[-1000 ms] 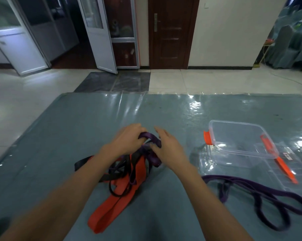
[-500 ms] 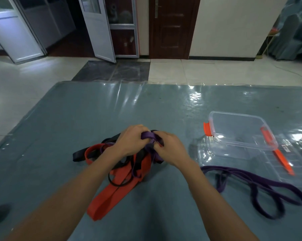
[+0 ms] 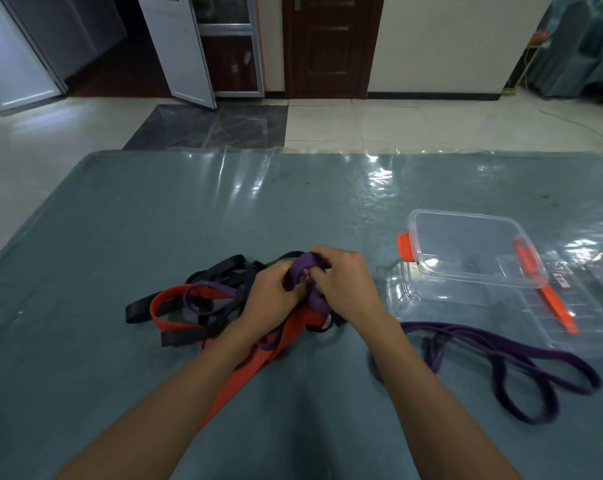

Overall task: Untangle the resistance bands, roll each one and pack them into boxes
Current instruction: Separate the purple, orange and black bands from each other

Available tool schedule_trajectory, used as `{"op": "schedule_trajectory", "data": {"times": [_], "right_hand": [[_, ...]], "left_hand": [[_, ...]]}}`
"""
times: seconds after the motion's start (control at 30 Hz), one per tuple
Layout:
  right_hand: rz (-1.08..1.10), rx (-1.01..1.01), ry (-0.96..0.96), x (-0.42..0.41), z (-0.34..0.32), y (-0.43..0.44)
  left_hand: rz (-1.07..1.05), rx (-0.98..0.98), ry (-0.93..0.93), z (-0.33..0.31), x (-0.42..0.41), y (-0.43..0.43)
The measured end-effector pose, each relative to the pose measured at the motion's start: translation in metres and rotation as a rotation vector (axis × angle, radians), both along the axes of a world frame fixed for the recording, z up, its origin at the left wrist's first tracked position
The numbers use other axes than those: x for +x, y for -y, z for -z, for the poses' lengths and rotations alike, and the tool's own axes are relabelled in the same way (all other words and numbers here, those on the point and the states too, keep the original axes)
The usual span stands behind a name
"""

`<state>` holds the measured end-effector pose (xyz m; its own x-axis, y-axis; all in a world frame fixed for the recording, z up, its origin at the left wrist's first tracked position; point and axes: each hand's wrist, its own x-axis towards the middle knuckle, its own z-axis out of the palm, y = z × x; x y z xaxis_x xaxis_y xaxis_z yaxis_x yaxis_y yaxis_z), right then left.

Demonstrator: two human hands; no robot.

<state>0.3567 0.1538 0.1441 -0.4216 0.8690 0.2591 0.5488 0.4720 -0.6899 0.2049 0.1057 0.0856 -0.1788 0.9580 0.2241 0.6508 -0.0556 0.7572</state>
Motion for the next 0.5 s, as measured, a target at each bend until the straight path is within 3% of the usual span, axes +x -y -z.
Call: {"op": "schedule_trajectory", "data": {"times": [0.17,0.3,0.5], "right_hand": [[0.064,0.039,-0.135,0.013,-0.030,-0.002],[0.083,0.036,-0.201,0.014,-0.038,0.002],[0.150,-0.037,-0.298,0.021,-0.030,0.001]], "left_hand": [[-0.057,-0.005,0.163,0.023,0.009,-0.002],[0.016,0.044,0.141,0.024,0.011,-0.003],[-0.054,0.004,0.082,0.015,-0.018,-0.011]]}}
